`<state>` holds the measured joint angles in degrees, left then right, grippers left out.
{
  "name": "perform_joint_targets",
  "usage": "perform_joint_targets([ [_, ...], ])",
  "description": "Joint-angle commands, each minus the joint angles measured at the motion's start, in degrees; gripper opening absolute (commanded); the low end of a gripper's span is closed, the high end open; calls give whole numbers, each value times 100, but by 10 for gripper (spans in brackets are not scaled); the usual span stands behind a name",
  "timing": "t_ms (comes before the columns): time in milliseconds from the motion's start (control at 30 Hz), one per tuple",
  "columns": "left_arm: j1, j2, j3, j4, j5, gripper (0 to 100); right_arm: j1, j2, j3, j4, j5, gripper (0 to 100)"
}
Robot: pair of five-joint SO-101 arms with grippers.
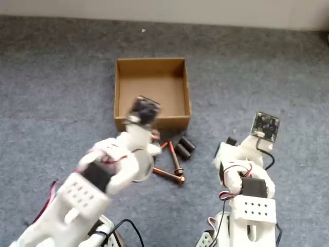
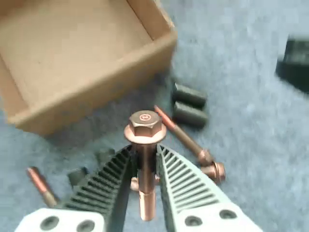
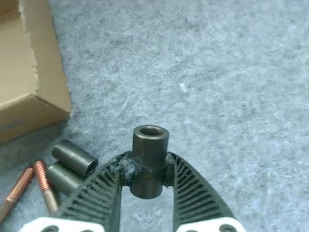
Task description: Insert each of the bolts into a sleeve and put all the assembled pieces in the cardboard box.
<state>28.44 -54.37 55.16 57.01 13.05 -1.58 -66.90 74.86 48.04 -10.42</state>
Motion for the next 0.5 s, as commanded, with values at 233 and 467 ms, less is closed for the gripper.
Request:
perform_joint_targets([
  [233,-822,-2431,-4,18,-211,5,-1095,-171,-848,92,-44,5],
  [467,-971,-3152,4,53,-211,5,-1982,-1262,-1270,778,-35,5],
])
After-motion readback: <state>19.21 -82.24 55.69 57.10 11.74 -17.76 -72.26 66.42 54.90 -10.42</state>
